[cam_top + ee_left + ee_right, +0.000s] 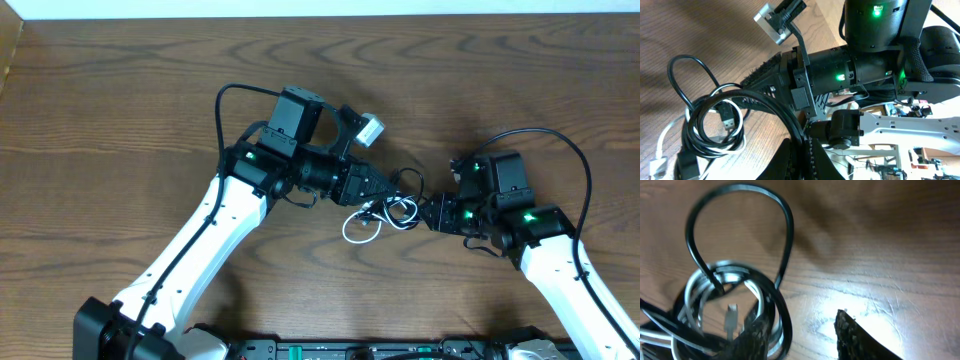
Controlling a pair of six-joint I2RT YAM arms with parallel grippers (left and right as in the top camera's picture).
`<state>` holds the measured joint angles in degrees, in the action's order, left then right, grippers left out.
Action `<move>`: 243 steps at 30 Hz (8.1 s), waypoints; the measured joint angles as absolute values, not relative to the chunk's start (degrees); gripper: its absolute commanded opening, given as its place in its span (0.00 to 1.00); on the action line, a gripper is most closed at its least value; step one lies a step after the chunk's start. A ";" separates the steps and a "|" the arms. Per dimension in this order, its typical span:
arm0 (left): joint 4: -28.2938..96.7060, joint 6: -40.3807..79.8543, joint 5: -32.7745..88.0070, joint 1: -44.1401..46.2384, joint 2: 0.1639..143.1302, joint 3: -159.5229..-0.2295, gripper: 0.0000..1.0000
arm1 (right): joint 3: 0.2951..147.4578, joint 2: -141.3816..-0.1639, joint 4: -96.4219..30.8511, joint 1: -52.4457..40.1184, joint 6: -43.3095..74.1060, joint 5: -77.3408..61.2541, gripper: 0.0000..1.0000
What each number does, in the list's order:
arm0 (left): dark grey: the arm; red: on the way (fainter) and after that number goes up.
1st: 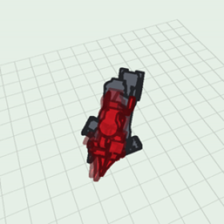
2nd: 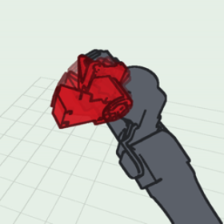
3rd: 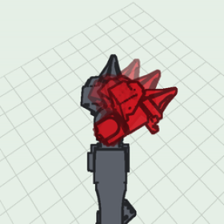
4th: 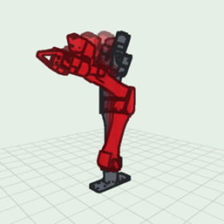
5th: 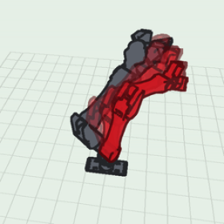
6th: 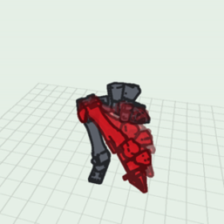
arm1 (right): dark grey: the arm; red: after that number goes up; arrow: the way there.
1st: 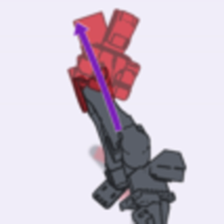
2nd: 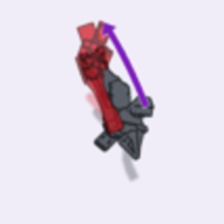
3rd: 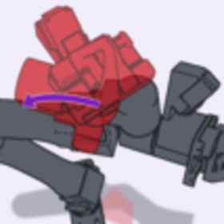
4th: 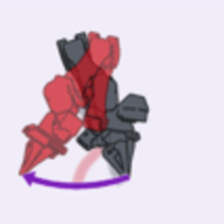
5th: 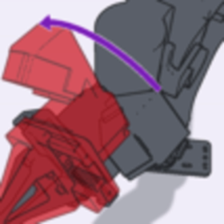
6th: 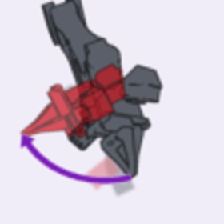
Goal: Untangle cables
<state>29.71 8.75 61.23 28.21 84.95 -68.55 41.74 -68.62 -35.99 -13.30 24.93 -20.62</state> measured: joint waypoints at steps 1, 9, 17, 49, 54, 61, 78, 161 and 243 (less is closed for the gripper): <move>29.71 8.75 61.32 28.21 84.84 -68.55 0.07 | 41.74 -68.62 -35.53 -13.30 24.99 -20.78 0.40; 29.71 8.97 61.41 28.21 84.84 -68.55 0.07 | 41.69 -68.62 -34.70 -13.32 26.06 -22.50 0.01; 29.78 8.97 61.28 28.10 84.84 -68.55 0.08 | 41.56 -74.28 -39.51 -13.19 28.53 -15.94 0.01; 43.42 9.10 34.98 24.43 84.88 -68.55 0.45 | 41.10 -74.61 -33.26 -9.65 24.51 -30.11 0.01; 42.41 10.07 34.30 27.97 90.13 -68.55 0.44 | 41.08 -74.61 -39.24 -10.48 24.27 -24.95 0.02; 35.51 13.67 32.75 31.70 96.55 -68.55 0.44 | 41.08 -74.61 -41.69 -10.59 24.27 -21.80 0.01; 24.49 15.25 17.41 41.87 103.83 -68.55 0.45 | 41.08 -74.61 -42.02 -10.63 24.27 -21.80 0.01; 48.82 5.48 26.65 22.98 89.73 -68.51 0.07 | 41.12 -74.61 -46.15 -1.69 39.24 11.60 0.01; 25.04 9.47 59.75 27.62 88.60 -68.36 0.08 | 40.97 -74.63 -23.42 -6.81 10.33 -43.11 0.80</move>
